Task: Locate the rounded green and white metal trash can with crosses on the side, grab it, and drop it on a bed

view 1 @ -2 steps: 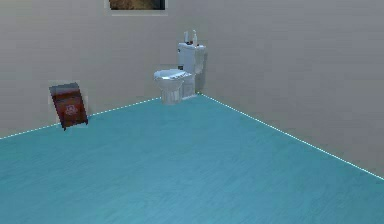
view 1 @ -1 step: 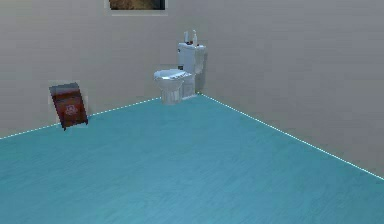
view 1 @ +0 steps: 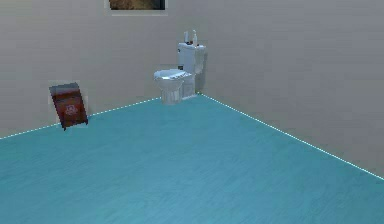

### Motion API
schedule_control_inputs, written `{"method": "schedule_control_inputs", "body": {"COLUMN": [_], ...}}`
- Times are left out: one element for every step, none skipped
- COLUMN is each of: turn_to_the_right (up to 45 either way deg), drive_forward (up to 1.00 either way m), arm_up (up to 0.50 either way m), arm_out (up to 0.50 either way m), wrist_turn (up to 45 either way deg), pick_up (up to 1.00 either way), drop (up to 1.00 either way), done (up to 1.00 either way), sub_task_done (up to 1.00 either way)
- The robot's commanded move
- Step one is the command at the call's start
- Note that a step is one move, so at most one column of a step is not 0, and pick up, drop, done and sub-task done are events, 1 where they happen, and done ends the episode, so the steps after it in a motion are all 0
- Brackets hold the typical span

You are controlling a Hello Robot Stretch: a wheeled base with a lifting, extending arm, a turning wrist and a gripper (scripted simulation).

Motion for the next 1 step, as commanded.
{"method": "schedule_control_inputs", "body": {"turn_to_the_right": [0.0], "drive_forward": [0.00], "arm_up": [0.00], "arm_out": [0.00], "wrist_turn": [0.0], "pick_up": [1.00], "drop": [0.00], "done": [0.00], "sub_task_done": [0.00]}}
